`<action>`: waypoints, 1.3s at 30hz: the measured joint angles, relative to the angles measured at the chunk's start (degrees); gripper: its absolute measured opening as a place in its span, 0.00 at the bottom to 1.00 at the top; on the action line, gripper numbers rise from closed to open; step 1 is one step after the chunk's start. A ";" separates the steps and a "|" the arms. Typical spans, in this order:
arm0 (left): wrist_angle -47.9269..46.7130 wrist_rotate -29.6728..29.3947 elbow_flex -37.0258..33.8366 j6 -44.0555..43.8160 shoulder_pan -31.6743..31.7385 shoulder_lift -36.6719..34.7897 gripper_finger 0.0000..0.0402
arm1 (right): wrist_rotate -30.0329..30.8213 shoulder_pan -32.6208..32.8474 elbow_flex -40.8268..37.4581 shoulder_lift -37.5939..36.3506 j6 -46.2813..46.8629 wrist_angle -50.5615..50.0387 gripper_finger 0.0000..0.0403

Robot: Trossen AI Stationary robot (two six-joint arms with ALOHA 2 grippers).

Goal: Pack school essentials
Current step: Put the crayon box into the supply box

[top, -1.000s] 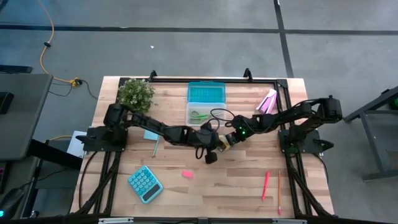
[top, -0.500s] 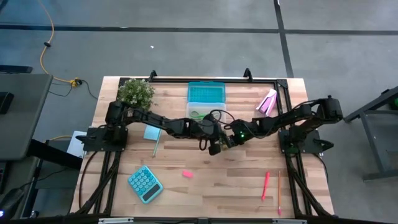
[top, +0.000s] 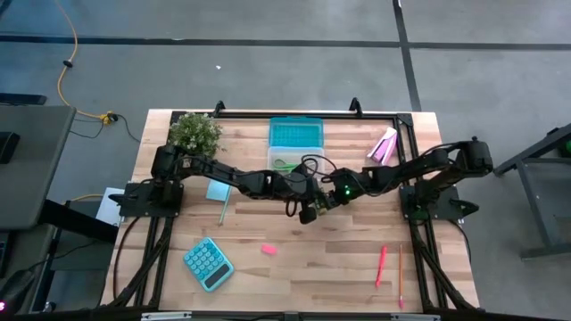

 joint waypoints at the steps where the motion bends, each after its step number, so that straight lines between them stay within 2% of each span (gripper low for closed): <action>1: 0.00 0.00 0.00 0.02 -0.02 0.00 0.00 | 0.26 -0.44 0.02 -0.80 -0.43 -0.74 0.00; 6: -0.02 -0.15 0.00 0.13 0.00 0.00 0.00 | 0.86 -2.78 0.06 -5.57 -3.73 -6.77 0.00; 11: -0.11 -0.17 0.00 0.37 0.31 0.00 0.00 | 0.87 -3.15 0.06 -11.04 -4.84 -6.49 0.00; 16: -0.18 -0.16 0.00 0.61 0.54 0.00 0.00 | 3.49 -1.01 0.40 -17.41 -5.34 -6.86 0.00; 19: -0.18 -0.01 0.00 0.61 0.73 0.00 0.00 | 5.73 2.51 4.08 -19.66 -9.68 -7.51 0.00; 23: -0.24 0.14 0.00 0.61 1.07 0.00 0.00 | 8.30 9.64 12.74 -16.67 -18.65 -14.98 0.00; 27: -0.33 0.30 0.00 0.59 1.55 0.00 0.00 | 16.49 16.56 20.61 -11.61 -25.09 -25.80 0.00; 29: -0.33 0.39 0.00 0.61 1.66 0.00 0.00 | 20.42 19.09 22.61 -9.66 -25.49 -29.26 0.00; 33: -0.45 1.16 0.00 0.61 1.66 0.00 0.00 | 21.87 22.24 24.56 -6.17 -28.88 -32.58 0.01; 36: -0.46 1.17 0.00 0.61 1.64 0.00 0.00 | 22.01 23.31 24.87 -3.96 -30.78 -34.71 0.08; 39: -0.47 1.18 0.00 0.61 1.64 0.00 0.00 | 23.55 24.18 25.04 -2.01 -35.56 -34.75 0.20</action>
